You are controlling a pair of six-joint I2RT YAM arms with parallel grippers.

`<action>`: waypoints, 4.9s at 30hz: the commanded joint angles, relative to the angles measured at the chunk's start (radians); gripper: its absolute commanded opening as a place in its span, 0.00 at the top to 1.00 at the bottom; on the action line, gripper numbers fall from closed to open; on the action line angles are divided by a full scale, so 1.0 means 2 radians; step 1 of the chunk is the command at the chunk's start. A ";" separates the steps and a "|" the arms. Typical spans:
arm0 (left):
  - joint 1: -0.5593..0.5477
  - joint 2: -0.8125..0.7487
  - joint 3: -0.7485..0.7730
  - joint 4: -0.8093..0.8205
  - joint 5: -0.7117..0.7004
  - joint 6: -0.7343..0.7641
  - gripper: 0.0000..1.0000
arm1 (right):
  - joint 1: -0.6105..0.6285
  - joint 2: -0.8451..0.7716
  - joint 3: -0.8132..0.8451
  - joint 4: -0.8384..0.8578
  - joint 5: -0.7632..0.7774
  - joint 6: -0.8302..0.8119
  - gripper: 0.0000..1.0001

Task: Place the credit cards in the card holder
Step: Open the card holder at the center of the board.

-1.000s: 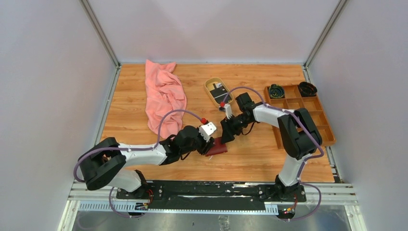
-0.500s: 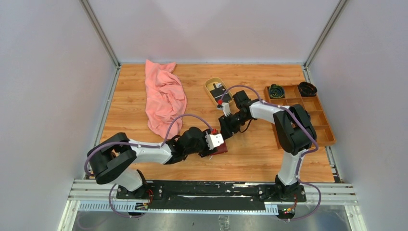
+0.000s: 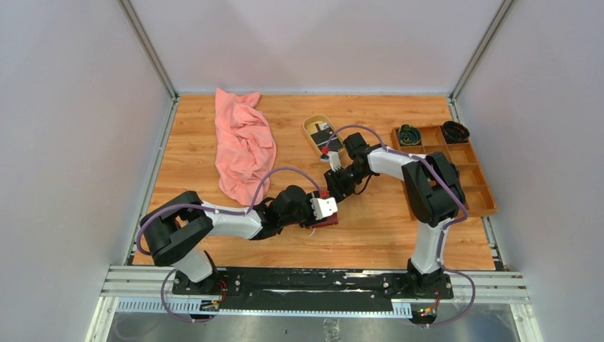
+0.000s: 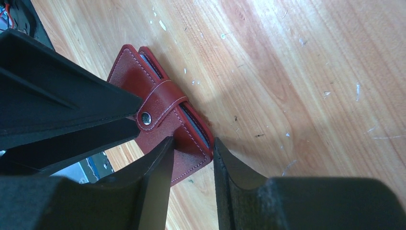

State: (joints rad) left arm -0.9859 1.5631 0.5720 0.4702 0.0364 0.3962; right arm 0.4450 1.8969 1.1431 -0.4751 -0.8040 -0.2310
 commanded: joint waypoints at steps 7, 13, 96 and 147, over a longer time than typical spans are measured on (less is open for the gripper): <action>-0.002 0.045 0.013 -0.009 -0.046 0.030 0.85 | 0.020 0.036 -0.001 -0.042 0.047 -0.021 0.73; 0.012 0.034 0.008 -0.009 -0.069 -0.004 1.00 | 0.024 0.038 0.002 -0.047 0.053 -0.024 0.79; 0.119 -0.263 -0.157 0.038 0.077 -0.452 0.53 | 0.034 -0.326 -0.095 -0.061 -0.093 -0.306 0.70; 0.120 -0.229 -0.175 0.095 0.070 -0.546 0.25 | 0.173 -0.217 -0.182 -0.100 0.094 -0.540 0.81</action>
State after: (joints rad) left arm -0.7422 1.0840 0.2344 0.5854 0.1967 -0.6147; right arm 0.7700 1.4612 0.7689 -0.7055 -0.6235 -1.3594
